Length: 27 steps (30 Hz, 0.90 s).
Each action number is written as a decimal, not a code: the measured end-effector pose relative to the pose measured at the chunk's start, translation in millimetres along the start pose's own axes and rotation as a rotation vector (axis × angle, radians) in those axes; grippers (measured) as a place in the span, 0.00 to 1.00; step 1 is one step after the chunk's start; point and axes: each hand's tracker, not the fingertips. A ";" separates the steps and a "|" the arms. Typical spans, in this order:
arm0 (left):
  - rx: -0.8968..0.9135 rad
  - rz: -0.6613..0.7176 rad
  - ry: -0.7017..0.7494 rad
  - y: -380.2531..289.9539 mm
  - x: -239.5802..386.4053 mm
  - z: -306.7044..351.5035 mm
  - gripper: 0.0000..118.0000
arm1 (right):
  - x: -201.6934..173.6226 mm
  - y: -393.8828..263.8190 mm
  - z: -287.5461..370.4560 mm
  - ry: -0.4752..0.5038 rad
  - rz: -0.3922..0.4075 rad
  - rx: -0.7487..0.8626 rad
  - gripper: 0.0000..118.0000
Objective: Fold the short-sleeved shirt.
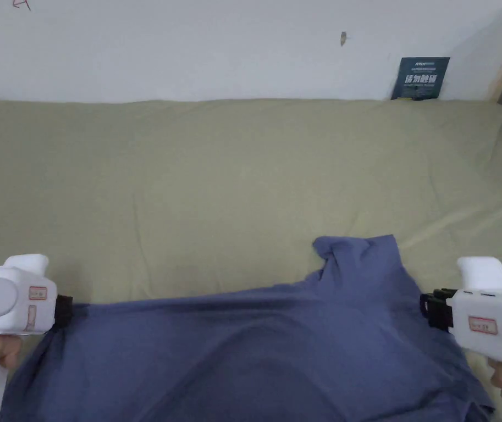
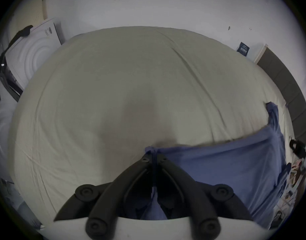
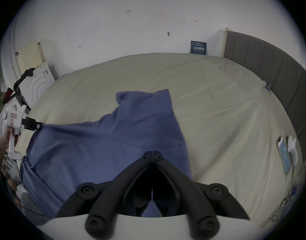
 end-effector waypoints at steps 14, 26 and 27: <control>-0.004 0.022 -0.009 2.7 -5.7 -10.1 0.00 | 8.7 55.0 -96.1 -0.076 0.127 -0.318 0.74; 0.051 0.031 -0.056 -17.0 -16.1 54.9 0.00 | 15.8 47.9 12.2 0.107 0.011 -0.154 0.00; 0.067 0.029 -0.055 -21.3 -17.0 65.7 0.00 | 17.4 45.0 24.2 0.115 0.007 -0.144 0.00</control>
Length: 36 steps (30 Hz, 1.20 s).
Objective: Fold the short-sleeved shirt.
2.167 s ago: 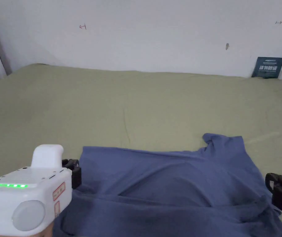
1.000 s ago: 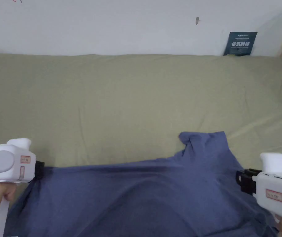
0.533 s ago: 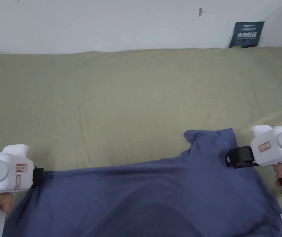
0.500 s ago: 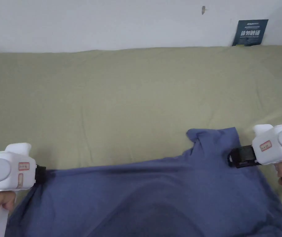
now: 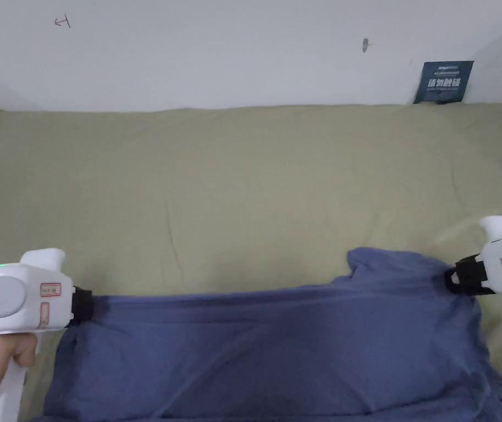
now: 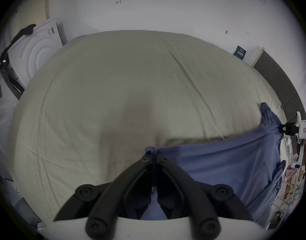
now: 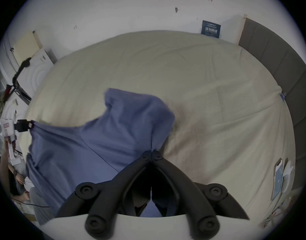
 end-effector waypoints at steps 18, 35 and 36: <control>0.161 -0.051 -0.026 -170.4 -21.4 143.2 0.00 | -27.2 -194.1 137.7 0.050 0.024 0.151 0.00; 0.072 0.022 -0.031 -237.6 -41.7 108.1 0.36 | -22.1 -260.7 100.8 0.024 -0.037 0.013 0.19; 0.070 0.018 -0.014 -238.8 -37.8 111.0 0.70 | -23.3 -259.3 102.0 -0.015 -0.054 -0.003 0.49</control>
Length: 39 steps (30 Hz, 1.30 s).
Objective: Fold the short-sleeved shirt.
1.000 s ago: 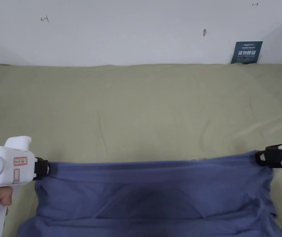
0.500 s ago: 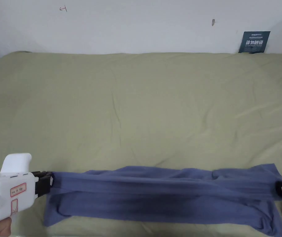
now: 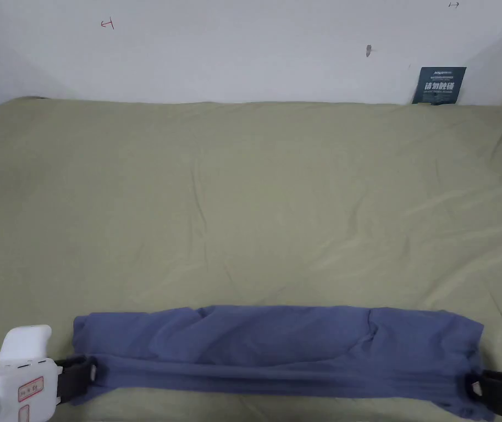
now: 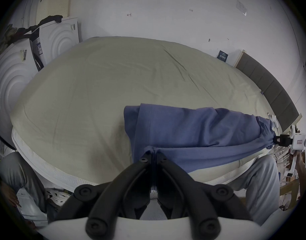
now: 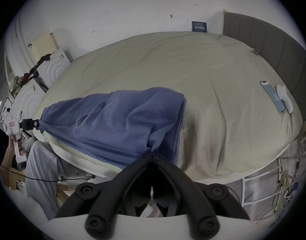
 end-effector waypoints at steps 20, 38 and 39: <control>0.577 -0.145 0.059 18.2 123.8 149.8 0.00 | -162.8 1.4 106.5 -0.048 0.115 0.658 0.00; 0.147 0.179 -0.132 51.5 -23.6 64.2 0.00 | -213.5 -12.5 88.6 -0.151 0.127 0.697 0.00; 0.104 0.206 -0.178 53.5 -35.1 50.8 0.00 | -214.1 -12.3 86.4 -0.151 0.126 0.684 0.00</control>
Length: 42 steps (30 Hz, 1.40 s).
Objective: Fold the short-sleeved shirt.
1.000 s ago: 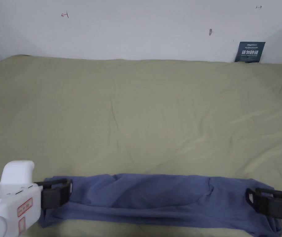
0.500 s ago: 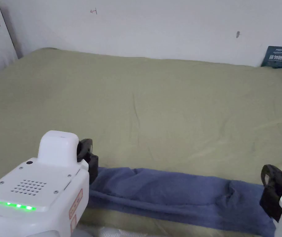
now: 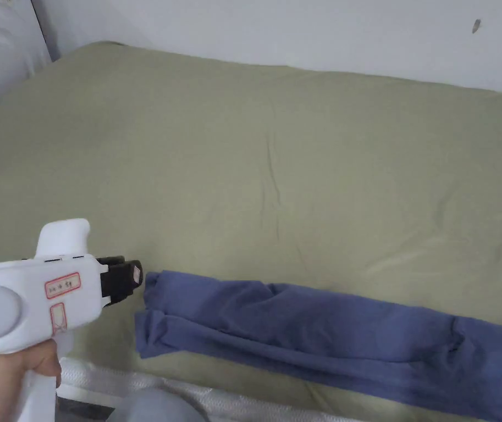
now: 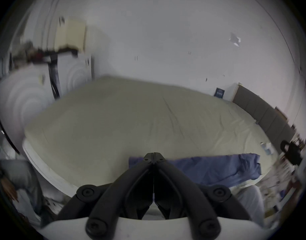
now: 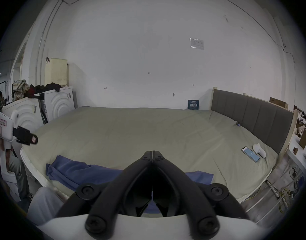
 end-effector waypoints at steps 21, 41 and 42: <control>-0.393 0.350 -0.546 1.7 -67.7 -137.6 0.99 | -7.4 -17.8 -24.0 -0.021 -0.035 -0.116 0.00; -0.285 0.420 -0.346 44.8 -101.0 -80.4 0.03 | 2.7 -15.2 -19.9 0.026 -0.071 -0.094 0.00; -0.285 0.414 -0.343 49.9 -105.9 -74.6 0.03 | 3.0 -15.6 -20.4 0.028 -0.075 -0.094 0.00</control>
